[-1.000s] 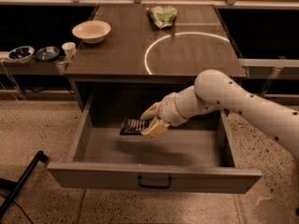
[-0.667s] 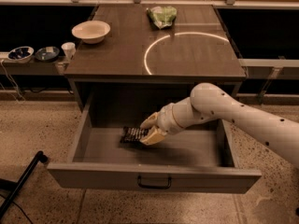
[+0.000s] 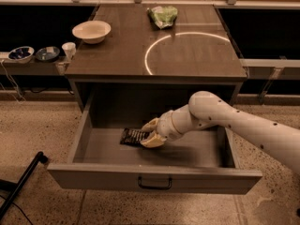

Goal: Place rxbar chocolate into top drawer

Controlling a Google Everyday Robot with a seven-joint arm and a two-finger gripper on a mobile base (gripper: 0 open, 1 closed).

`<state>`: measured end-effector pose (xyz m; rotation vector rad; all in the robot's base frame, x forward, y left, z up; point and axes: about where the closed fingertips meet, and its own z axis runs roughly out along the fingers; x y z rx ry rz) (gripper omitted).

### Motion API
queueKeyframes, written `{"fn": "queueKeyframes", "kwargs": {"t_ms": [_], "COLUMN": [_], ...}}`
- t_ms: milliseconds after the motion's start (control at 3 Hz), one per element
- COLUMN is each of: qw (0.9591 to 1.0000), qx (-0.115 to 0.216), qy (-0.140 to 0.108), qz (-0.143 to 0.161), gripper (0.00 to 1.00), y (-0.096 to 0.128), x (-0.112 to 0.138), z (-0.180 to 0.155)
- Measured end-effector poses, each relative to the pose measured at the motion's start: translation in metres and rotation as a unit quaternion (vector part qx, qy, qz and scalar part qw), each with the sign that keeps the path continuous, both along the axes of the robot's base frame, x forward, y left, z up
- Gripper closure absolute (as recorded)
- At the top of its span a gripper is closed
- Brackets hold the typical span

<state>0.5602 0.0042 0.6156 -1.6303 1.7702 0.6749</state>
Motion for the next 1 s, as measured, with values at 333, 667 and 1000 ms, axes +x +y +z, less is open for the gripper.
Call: {"fn": "queueKeyframes", "kwargs": {"t_ms": [333, 667, 1000], "qw": [1.0000, 0.9998, 0.9980], "qx": [0.000, -0.006, -0.027], "qy": [0.000, -0.017, -0.057], "qz": [0.000, 0.000, -0.012], "gripper": [0.07, 0.00, 0.00], "y": [0.000, -0.003, -0.031], "x": [0.000, -0.007, -0.022], "z": [0.000, 0.011, 0.051]}}
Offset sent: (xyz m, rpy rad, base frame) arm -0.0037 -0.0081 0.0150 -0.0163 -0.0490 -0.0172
